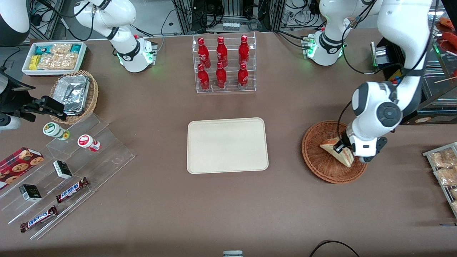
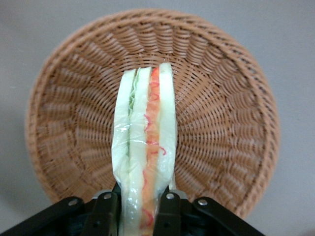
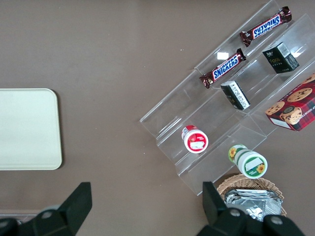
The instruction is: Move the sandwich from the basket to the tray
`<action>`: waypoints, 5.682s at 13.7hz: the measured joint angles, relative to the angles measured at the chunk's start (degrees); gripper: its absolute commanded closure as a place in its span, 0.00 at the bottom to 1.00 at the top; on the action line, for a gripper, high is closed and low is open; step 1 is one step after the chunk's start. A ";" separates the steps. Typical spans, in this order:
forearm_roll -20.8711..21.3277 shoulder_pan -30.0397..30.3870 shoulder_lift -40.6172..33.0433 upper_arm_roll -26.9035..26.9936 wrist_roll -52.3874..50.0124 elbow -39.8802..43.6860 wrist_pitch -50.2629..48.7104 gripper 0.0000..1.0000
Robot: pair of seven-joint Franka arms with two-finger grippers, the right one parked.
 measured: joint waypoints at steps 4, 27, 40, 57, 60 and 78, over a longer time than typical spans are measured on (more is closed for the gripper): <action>0.19 -5.93 -0.75 -0.39 -0.31 14.46 -15.61 0.72; 0.11 -40.44 25.66 -3.04 2.68 35.21 -7.00 0.68; 2.56 -40.50 29.45 -1.43 2.70 36.43 -3.92 0.68; 2.66 -40.34 25.75 0.00 0.70 39.54 -10.01 0.00; 2.68 -40.02 20.69 4.13 0.69 39.60 -15.20 0.00; -1.33 -8.31 -5.01 8.37 35.75 32.21 -34.30 0.00</action>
